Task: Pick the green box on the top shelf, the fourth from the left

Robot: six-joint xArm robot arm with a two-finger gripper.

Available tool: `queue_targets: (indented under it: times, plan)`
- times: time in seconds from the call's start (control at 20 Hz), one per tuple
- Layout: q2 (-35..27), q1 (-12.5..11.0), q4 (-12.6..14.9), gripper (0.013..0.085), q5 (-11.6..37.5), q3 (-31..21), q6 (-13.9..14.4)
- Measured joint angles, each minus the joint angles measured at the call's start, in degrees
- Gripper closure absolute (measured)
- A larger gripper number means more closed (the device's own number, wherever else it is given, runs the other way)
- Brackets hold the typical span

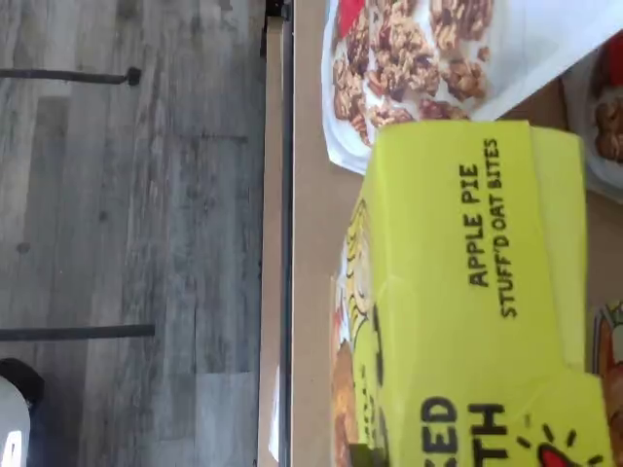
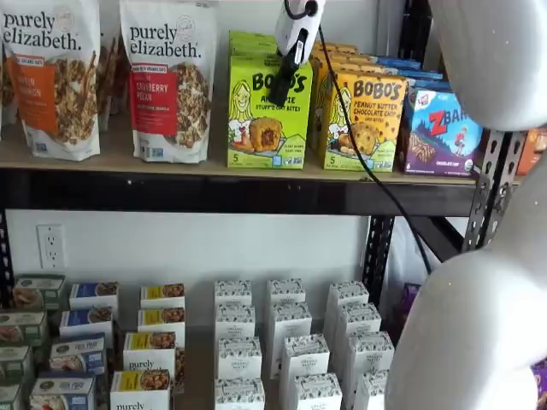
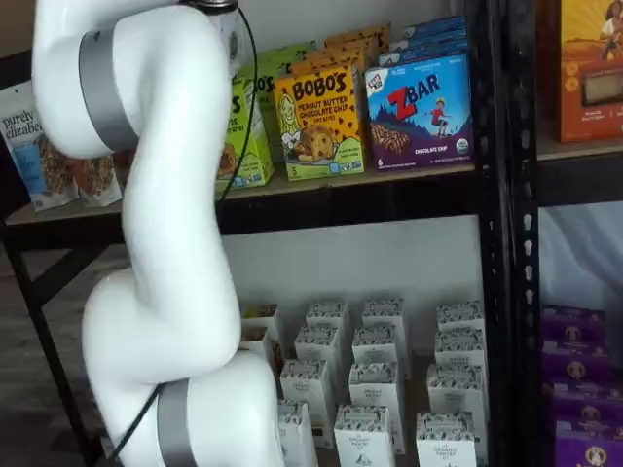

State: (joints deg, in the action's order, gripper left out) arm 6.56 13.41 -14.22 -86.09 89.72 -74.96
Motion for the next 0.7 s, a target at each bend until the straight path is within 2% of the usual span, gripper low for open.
queue_targets:
  times: [0.15, 0.3, 0.55, 0.7]
  plan:
    - [0.1, 0.2, 0.1, 0.065, 0.1, 0.0, 0.1]
    - [0.2, 0.2, 0.0, 0.073, 0.4, -0.2, 0.2]
    - [-0.3, 0.3, 0.0, 0.073, -0.8, 0.7, 0.3]
    - [-1.2, 0.1, -0.2, 0.073, -3.3, 2.4, 0.3]
